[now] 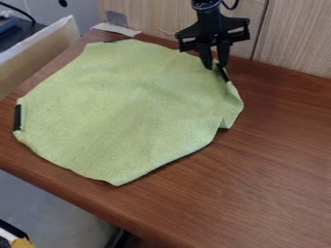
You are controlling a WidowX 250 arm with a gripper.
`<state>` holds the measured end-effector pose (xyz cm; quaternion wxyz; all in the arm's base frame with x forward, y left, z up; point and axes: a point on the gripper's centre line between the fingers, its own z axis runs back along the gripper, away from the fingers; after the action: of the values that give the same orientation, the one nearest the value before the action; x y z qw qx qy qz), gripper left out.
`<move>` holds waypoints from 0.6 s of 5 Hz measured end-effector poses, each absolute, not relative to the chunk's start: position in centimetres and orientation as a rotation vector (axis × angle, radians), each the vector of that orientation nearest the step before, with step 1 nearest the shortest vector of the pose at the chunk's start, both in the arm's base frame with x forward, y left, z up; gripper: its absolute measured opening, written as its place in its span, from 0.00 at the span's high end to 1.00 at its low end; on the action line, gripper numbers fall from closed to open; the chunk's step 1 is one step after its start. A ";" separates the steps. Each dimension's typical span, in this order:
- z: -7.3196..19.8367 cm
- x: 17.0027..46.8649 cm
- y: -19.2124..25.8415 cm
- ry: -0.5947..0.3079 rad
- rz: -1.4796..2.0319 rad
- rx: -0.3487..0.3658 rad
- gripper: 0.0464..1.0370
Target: Unfold the cloth to the top right
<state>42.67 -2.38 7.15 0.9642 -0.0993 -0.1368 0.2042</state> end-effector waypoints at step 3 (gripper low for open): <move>7.3 42.0 -2.2 -0.248 0.369 -0.177 0.03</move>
<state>41.98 -2.22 7.27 0.9715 -0.0878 -0.1231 0.1828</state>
